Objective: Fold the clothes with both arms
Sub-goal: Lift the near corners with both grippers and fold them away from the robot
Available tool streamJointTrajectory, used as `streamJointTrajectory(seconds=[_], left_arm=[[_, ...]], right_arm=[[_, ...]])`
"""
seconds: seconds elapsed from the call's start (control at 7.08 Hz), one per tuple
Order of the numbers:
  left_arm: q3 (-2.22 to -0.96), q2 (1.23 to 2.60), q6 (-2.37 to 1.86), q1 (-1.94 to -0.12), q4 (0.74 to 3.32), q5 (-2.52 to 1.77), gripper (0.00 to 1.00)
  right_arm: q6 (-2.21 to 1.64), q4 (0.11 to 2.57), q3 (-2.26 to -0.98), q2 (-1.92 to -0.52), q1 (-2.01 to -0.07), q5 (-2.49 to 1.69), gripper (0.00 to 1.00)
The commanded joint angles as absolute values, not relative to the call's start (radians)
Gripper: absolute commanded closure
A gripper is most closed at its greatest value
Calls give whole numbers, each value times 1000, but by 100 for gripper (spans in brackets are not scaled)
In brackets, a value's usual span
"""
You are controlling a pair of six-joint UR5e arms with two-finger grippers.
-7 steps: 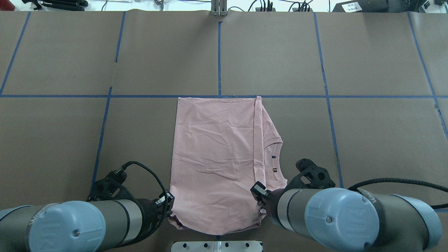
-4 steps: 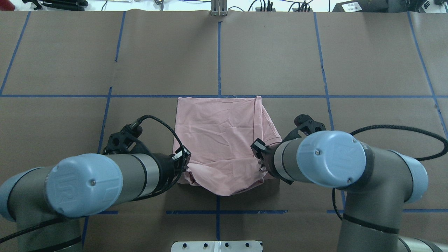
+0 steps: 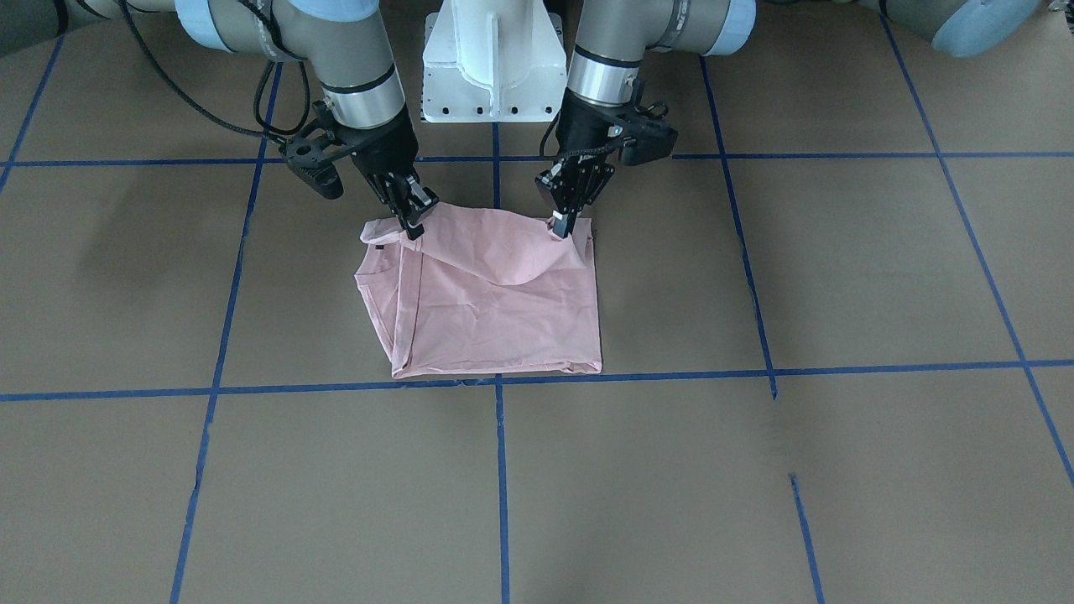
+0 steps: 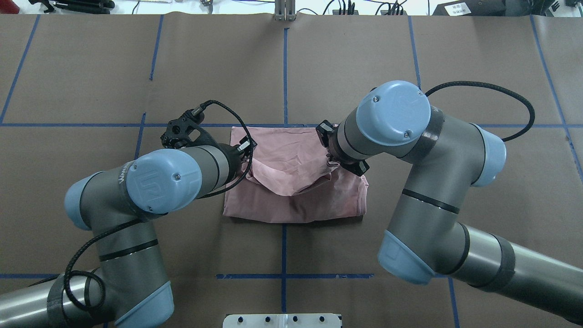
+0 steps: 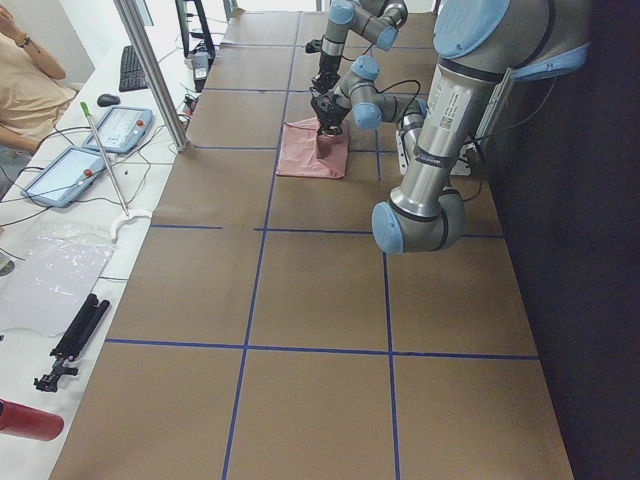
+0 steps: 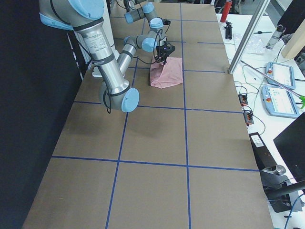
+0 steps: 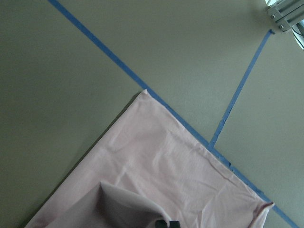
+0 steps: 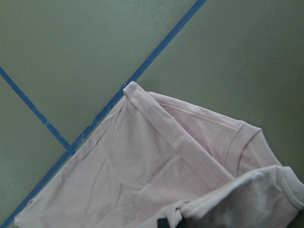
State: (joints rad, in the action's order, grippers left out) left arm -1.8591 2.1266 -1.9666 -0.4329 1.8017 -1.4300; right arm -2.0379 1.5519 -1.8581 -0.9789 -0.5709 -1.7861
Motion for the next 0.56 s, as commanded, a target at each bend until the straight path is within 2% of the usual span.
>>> streamJointTrajectory(seconds=[0.0,0.14,0.42], left_arm=[[-1757,2151,-1914,-468,1865,-1405,100],[-1735,2151,-1913,-480,1885,-1405,100],[-1628,2151,-1872,-526,1977,-1404,100]], right_arm=[[-2036,1384,-1702,-966,-629,-1824,100],[-2026,1367,-1657,-960,-652,-1841,100],[-1953,1362,-1484,-866,-690,-1845,100]])
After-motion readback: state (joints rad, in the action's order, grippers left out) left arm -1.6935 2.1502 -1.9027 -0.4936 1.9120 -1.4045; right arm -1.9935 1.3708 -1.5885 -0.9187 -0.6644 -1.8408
